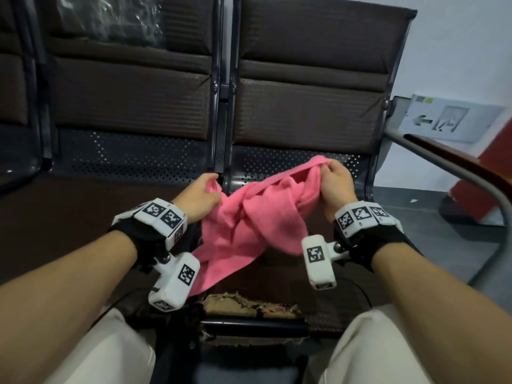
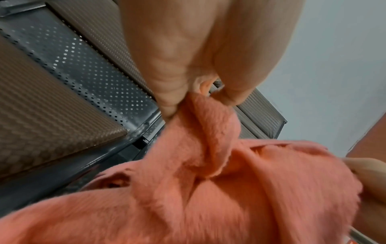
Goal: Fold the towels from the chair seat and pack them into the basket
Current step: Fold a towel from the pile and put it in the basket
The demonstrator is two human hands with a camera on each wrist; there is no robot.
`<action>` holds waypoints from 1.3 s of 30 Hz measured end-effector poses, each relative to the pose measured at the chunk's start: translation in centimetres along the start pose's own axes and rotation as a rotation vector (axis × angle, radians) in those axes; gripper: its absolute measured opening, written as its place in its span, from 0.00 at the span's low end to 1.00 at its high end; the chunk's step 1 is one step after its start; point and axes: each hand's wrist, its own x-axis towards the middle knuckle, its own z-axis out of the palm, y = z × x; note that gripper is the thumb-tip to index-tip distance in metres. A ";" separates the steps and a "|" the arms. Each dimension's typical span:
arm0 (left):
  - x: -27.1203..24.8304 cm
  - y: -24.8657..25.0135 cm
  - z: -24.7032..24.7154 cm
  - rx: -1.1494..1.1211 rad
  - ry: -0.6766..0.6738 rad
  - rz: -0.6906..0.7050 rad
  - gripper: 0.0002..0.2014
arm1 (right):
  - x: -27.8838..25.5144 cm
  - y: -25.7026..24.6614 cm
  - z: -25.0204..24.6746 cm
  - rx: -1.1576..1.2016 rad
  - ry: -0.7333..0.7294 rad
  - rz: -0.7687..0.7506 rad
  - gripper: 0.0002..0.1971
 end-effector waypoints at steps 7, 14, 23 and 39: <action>-0.2 0.1 1.3 0.016 -0.130 -0.057 0.11 | -1.0 2.9 -1.7 -0.545 -0.234 -0.063 0.02; -1.7 1.0 2.3 0.180 -0.296 0.032 0.10 | -2.1 4.8 -4.5 -1.120 -0.543 0.249 0.23; -2.3 2.7 4.9 0.086 -0.338 0.194 0.30 | -4.0 0.9 -1.9 -0.432 -0.680 -0.029 0.10; 0.5 3.4 -0.3 -0.231 0.362 0.261 0.13 | -2.6 0.9 -5.0 -1.171 -0.606 -0.159 0.08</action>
